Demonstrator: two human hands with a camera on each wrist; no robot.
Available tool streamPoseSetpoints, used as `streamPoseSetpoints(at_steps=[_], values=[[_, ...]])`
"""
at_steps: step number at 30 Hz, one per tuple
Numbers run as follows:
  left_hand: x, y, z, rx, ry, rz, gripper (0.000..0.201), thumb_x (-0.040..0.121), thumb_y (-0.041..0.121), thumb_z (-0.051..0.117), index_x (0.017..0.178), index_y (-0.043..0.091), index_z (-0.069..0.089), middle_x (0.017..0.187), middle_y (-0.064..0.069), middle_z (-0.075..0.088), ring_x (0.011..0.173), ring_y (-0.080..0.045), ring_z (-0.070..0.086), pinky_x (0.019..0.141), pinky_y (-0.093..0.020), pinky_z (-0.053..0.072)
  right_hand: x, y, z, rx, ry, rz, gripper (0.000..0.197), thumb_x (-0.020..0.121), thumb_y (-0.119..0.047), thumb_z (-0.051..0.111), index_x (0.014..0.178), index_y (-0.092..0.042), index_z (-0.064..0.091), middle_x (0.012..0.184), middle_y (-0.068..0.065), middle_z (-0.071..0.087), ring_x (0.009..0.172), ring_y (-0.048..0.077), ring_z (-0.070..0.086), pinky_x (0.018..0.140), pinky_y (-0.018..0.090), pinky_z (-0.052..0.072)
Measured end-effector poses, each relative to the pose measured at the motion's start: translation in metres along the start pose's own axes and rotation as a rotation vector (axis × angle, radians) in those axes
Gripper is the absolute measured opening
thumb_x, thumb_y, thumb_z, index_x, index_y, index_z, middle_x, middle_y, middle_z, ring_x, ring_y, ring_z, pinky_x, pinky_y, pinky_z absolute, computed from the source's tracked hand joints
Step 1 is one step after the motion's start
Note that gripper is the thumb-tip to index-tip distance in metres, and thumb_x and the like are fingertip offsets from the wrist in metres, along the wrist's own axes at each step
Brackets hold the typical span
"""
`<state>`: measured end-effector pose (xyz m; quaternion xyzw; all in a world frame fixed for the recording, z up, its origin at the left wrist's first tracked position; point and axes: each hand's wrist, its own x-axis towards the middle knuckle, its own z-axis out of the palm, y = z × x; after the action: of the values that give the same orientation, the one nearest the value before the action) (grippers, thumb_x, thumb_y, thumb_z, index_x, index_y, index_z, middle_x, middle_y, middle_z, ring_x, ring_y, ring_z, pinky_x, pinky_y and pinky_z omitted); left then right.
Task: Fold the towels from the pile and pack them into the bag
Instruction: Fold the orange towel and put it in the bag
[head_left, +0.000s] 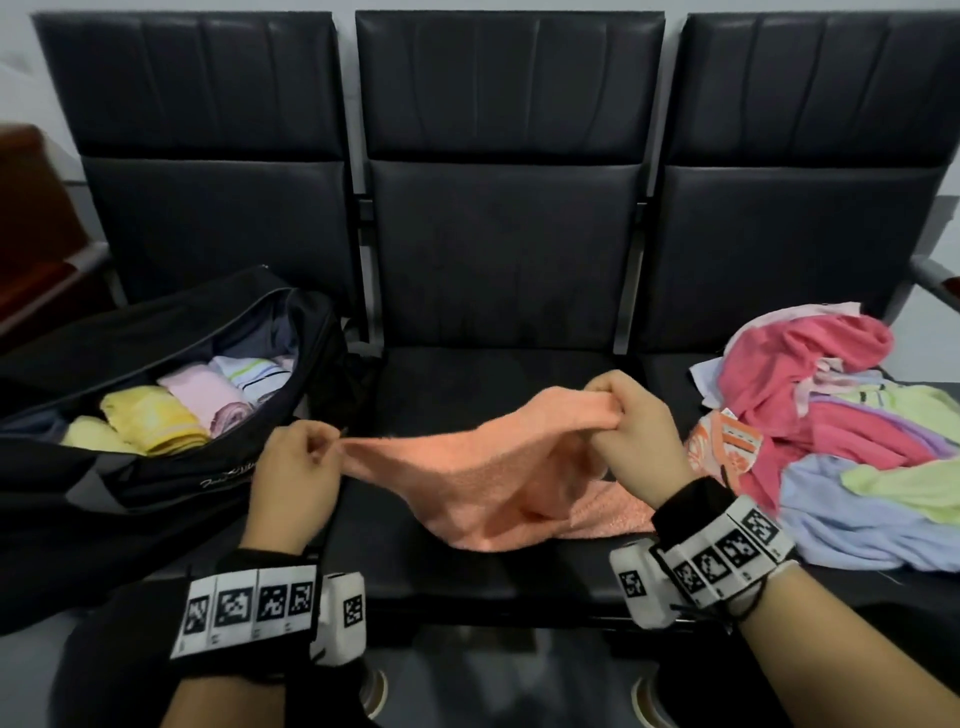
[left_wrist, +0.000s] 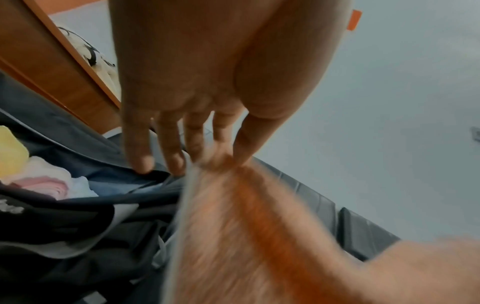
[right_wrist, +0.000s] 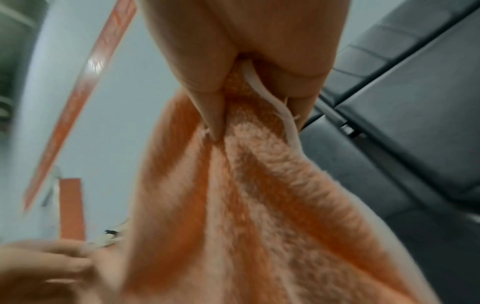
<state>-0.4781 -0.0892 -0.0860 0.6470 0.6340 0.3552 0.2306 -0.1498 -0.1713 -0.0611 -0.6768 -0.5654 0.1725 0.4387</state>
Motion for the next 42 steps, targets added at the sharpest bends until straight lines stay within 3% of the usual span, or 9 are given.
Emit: streamPoseSetpoints(at_steps=[6,9,15,20,26,30,38,40,42], values=[[-0.029,0.062,0.037,-0.339,-0.41,0.125,0.031,0.095,0.017,0.065,0.126,0.015,0.065,0.12,0.005,0.069,0.109,0.0,0.064,0.102,-0.024,0.048,-0.015,-0.031,0.039,0.108,-0.258,-0.192,0.059,0.068,-0.002,0.058,0.115,-0.038,0.059,0.092,-0.012,0.067,0.089,0.008,0.067,0.078,0.02,0.051],[-0.039,0.079,0.047,-0.381,-0.584,0.191,0.026,0.096,0.015,0.065,0.121,0.017,0.067,0.111,0.004,0.073,0.106,-0.007,0.068,0.097,-0.031,0.053,-0.02,-0.036,0.051,0.108,-0.344,-0.233,0.066,0.07,-0.002,0.056,0.124,-0.04,0.054,0.093,-0.015,0.066,0.091,0.006,0.066,0.08,0.021,0.052],[-0.042,0.073,0.052,-0.375,-0.589,0.219,0.017,0.092,0.013,0.069,0.109,0.017,0.073,0.099,0.001,0.076,0.095,-0.013,0.071,0.088,-0.034,0.056,-0.024,-0.032,0.057,0.012,-0.316,-0.276,0.061,0.07,-0.001,0.06,0.123,-0.03,0.057,0.09,-0.014,0.061,0.087,0.003,0.06,0.077,0.018,0.049],[-0.038,0.063,0.046,-0.256,-0.439,0.282,0.018,0.088,0.012,0.071,0.077,0.026,0.069,0.07,0.011,0.066,0.065,-0.002,0.058,0.065,-0.022,0.047,-0.024,-0.024,0.054,-0.017,-0.252,-0.212,0.047,0.071,-0.002,0.063,0.108,-0.032,0.06,0.078,-0.012,0.057,0.074,0.005,0.055,0.065,0.013,0.041],[-0.034,0.067,0.028,-0.319,-0.257,0.378,0.015,0.095,0.011,0.064,0.083,0.019,0.062,0.078,0.005,0.065,0.07,-0.008,0.06,0.065,-0.016,0.046,-0.022,-0.031,0.04,0.086,-0.338,-0.209,0.022,0.073,-0.036,0.075,0.092,-0.034,0.065,0.08,-0.017,0.065,0.078,0.006,0.063,0.069,0.017,0.049],[-0.033,0.07,0.014,-0.361,-0.234,0.43,0.01,0.094,0.022,0.063,0.084,0.023,0.062,0.075,0.013,0.063,0.068,0.0,0.056,0.063,-0.01,0.042,-0.017,-0.032,0.028,0.181,-0.384,-0.185,0.008,0.083,-0.031,0.075,0.084,-0.034,0.067,0.077,-0.009,0.067,0.075,0.006,0.063,0.073,0.026,0.052],[0.0,0.043,-0.021,-0.561,0.142,0.244,0.012,0.091,0.027,0.057,0.086,0.036,0.063,0.084,0.014,0.064,0.081,-0.005,0.057,0.077,-0.025,0.046,-0.003,0.016,0.004,0.0,-0.486,-0.118,0.015,0.087,-0.025,0.075,0.075,-0.031,0.069,0.069,-0.019,0.065,0.066,-0.005,0.057,0.073,0.012,0.041],[0.008,0.034,-0.033,-0.587,0.29,0.191,0.012,0.092,0.029,0.055,0.086,0.036,0.063,0.084,0.014,0.065,0.08,-0.005,0.058,0.076,-0.029,0.048,-0.003,0.03,-0.001,-0.17,-0.479,-0.073,0.01,0.087,-0.033,0.073,0.078,-0.033,0.07,0.075,-0.021,0.069,0.074,-0.003,0.062,0.088,0.025,0.042],[0.015,0.025,-0.042,-0.597,0.432,0.135,0.01,0.092,0.029,0.053,0.086,0.032,0.06,0.083,0.014,0.066,0.079,-0.004,0.059,0.077,-0.031,0.05,0.001,0.04,-0.01,-0.191,-0.361,-0.041,0.014,0.085,-0.028,0.075,0.074,-0.032,0.07,0.073,-0.013,0.071,0.074,0.001,0.064,0.08,0.031,0.047]])
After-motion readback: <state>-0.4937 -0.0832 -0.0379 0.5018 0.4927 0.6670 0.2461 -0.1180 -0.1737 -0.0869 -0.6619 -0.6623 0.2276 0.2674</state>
